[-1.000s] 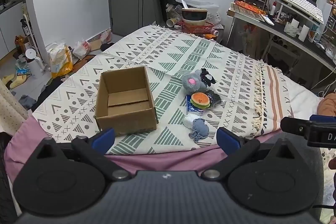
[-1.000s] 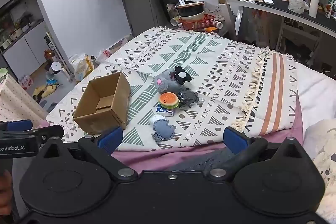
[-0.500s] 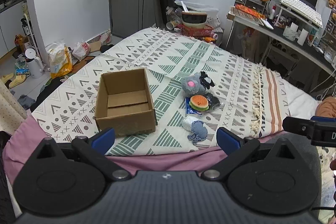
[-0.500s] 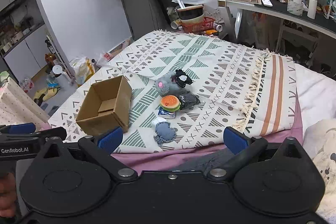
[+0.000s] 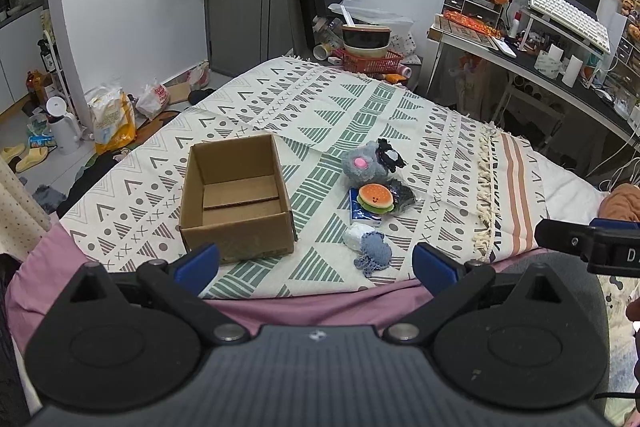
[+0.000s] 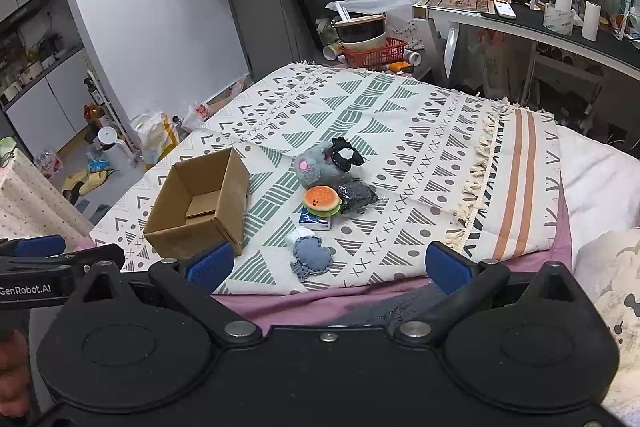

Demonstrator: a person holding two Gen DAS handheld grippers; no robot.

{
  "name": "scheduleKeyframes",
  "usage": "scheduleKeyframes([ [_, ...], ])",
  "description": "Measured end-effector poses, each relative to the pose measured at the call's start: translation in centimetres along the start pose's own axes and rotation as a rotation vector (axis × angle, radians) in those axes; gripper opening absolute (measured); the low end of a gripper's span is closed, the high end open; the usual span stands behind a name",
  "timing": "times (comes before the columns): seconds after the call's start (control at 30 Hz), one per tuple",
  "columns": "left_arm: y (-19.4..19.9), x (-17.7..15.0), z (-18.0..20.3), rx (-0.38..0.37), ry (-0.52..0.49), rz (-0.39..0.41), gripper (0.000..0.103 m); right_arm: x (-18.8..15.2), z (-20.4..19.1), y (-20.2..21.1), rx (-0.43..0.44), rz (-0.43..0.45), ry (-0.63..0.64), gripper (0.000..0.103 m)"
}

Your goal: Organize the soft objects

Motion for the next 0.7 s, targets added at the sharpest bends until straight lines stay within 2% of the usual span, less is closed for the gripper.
scheduleKeyframes([
  [0.7,1.6,0.2,0.5,0.004,-0.018,0.031,0.102,0.2,0.3,1.4,-0.002,0.042,0.006,0.103],
])
Point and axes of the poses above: each gripper's, at about its wrist camera, not at the fingertips, and y roughly against the way its jaws point, z to its right, x to its top, the point moved 6 cm from there along -y, roughly the way its jaws point, and after that the axes turned 12 degrees about y, right-handed, at the moved point
